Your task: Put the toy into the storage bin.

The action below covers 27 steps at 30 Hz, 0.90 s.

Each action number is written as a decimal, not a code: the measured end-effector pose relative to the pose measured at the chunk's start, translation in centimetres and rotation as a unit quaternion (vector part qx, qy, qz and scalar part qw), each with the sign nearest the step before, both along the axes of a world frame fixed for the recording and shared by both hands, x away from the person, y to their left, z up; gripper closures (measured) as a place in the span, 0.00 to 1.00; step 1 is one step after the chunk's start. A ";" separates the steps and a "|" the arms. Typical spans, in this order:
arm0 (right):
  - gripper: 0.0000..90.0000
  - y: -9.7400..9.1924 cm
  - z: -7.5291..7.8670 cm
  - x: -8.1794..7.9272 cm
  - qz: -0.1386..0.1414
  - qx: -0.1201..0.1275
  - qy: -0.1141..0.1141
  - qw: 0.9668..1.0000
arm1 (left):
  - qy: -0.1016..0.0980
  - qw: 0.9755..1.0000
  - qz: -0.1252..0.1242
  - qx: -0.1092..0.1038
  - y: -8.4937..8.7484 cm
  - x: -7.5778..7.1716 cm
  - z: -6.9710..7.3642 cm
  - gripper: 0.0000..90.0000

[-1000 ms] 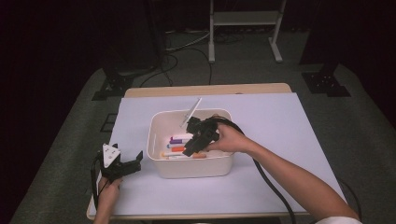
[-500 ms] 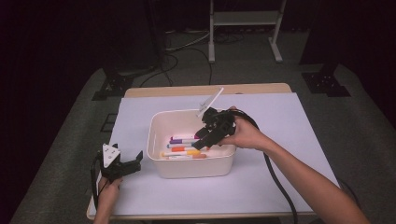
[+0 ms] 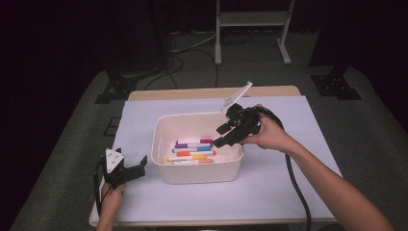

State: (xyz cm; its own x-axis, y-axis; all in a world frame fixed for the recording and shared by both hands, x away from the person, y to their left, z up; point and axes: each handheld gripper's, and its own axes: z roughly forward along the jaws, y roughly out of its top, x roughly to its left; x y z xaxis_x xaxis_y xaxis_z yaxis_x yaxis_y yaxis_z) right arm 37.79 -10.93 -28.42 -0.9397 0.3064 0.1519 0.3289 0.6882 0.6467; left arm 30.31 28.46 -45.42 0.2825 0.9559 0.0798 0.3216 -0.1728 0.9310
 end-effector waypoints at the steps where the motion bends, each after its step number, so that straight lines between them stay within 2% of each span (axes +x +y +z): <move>1: 0.47 -0.3 0.1 0.0 -0.002 0.001 -0.001 1.000 | -0.001 1.000 0.000 -0.001 0.0 0.0 0.0 0.00; 15: 0.45 -4.5 1.4 -0.2 -0.044 0.015 -0.010 0.999 | 0.000 1.000 0.000 -0.003 0.0 0.1 0.0 0.00; 27: 0.44 -7.6 1.1 -0.3 -0.079 0.021 -0.006 0.997 | 0.002 1.000 0.001 -0.002 0.0 0.1 0.0 0.00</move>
